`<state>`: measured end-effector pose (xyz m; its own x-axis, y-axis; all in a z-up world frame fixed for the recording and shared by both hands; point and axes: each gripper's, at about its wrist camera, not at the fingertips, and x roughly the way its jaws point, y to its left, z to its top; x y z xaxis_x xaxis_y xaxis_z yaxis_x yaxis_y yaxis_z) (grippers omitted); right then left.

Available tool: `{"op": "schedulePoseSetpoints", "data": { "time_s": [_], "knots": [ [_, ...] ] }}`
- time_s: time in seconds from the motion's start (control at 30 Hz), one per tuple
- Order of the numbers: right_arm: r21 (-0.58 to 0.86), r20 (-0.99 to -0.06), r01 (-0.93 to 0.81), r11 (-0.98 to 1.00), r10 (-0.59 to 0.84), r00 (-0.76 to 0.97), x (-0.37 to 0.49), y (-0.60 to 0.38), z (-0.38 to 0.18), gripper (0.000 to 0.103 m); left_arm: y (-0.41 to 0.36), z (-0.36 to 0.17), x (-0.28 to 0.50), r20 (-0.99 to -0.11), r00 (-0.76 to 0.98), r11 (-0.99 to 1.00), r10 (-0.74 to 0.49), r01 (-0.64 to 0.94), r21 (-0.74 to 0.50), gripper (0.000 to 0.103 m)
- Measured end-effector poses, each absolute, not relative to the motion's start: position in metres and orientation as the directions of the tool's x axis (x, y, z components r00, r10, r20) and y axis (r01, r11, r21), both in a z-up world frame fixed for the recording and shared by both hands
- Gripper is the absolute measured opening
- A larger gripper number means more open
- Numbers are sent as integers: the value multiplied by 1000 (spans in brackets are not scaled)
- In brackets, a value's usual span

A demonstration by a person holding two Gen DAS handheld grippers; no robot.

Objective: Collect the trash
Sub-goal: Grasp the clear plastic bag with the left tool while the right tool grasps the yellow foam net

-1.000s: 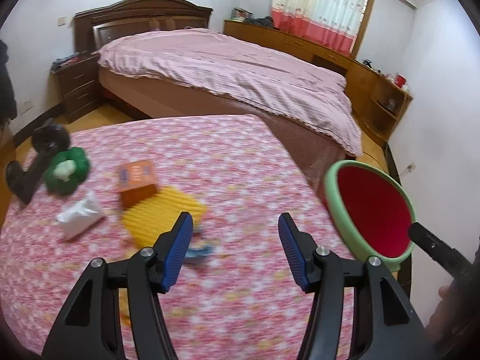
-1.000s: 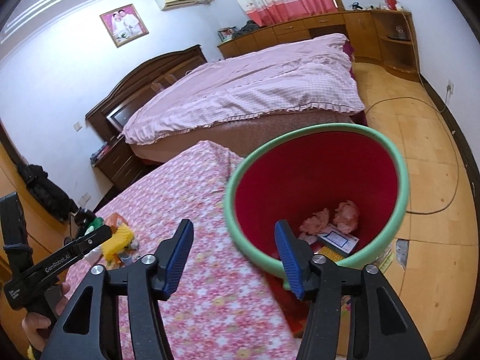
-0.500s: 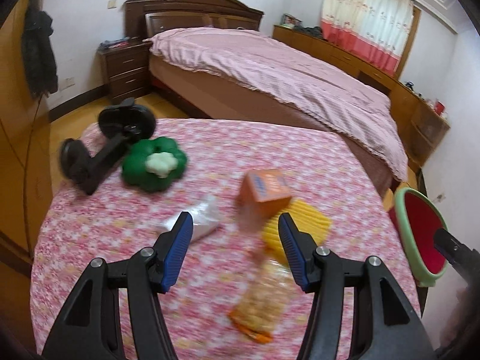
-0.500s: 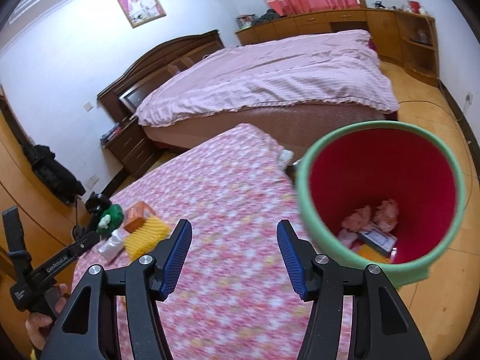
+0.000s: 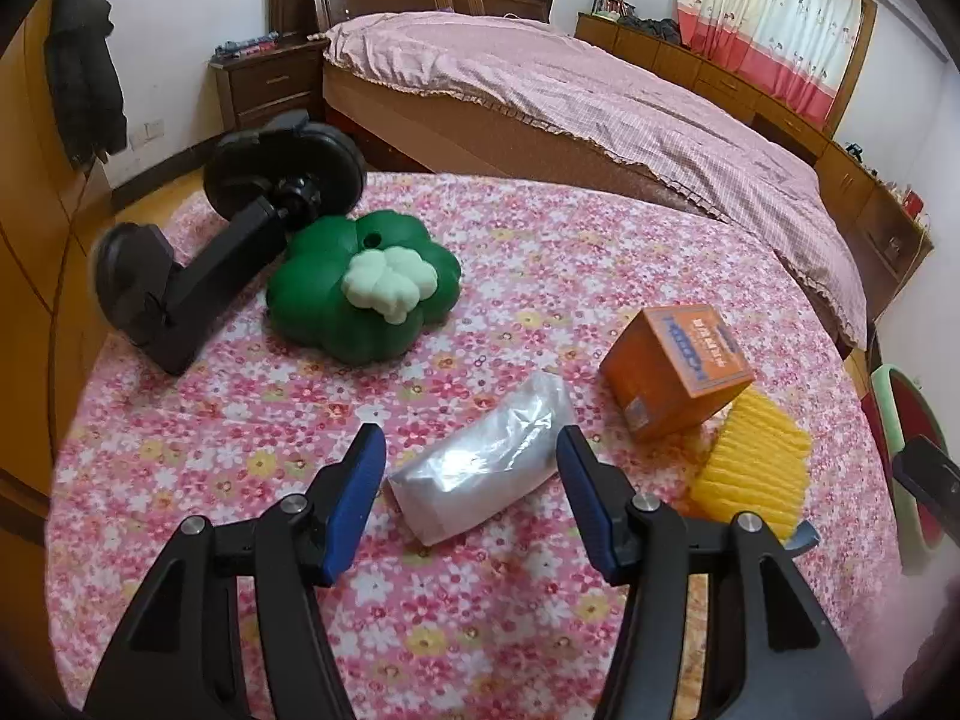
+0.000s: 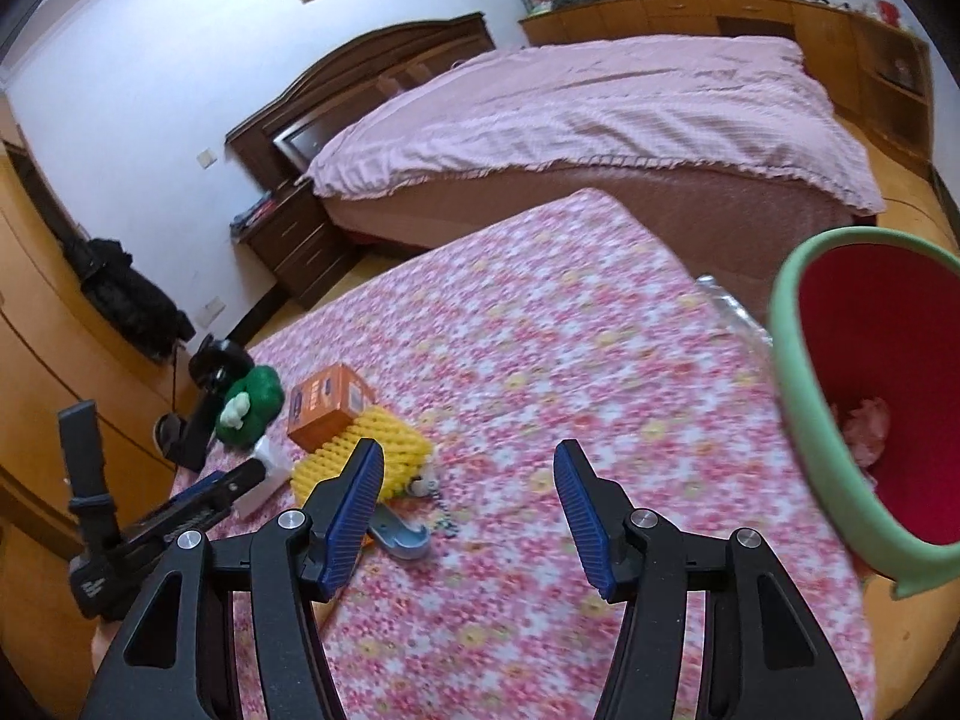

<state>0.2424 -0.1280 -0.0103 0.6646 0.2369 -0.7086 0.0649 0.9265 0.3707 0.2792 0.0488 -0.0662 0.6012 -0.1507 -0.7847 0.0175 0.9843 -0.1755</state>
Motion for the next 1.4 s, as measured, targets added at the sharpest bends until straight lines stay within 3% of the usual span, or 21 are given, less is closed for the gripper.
{"op": "schedulePoseSetpoints", "data": {
  "time_s": [0.27, 0.33, 0.73, 0.87, 0.93, 1.0, 1.4],
  "knots": [
    [363, -737, 35, 931, 264, 622, 264, -102, -26, 61, 53, -72, 278, -769, 601, 969, -215, 33, -246, 59],
    [357, -743, 22, 934, 269, 613, 267, -96, -29, 60, 53, -74, 277, -775, 593, 967, -218, 27, -252, 54],
    [338, -756, -34, 941, 293, 585, 291, -66, -51, 59, 53, -76, 271, -754, 616, 964, -228, 32, -265, 50],
    [317, -747, -40, 948, 275, 605, 289, -64, -51, 34, 57, -75, 270, -753, 617, 962, -231, 29, -271, 49],
    [333, -736, -45, 942, 289, 612, 287, -67, -49, 30, 58, -74, 269, -749, 620, 961, -233, 26, -277, 49],
    [333, -724, -49, 942, 288, 627, 283, -70, -45, 14, 59, -73, 268, -747, 622, 958, -235, 21, -284, 49],
    [323, -618, -149, 935, 327, 715, 239, -72, -8, 10, 59, -44, 246, -710, 664, 956, -234, 25, -292, 49]
  ]
}}
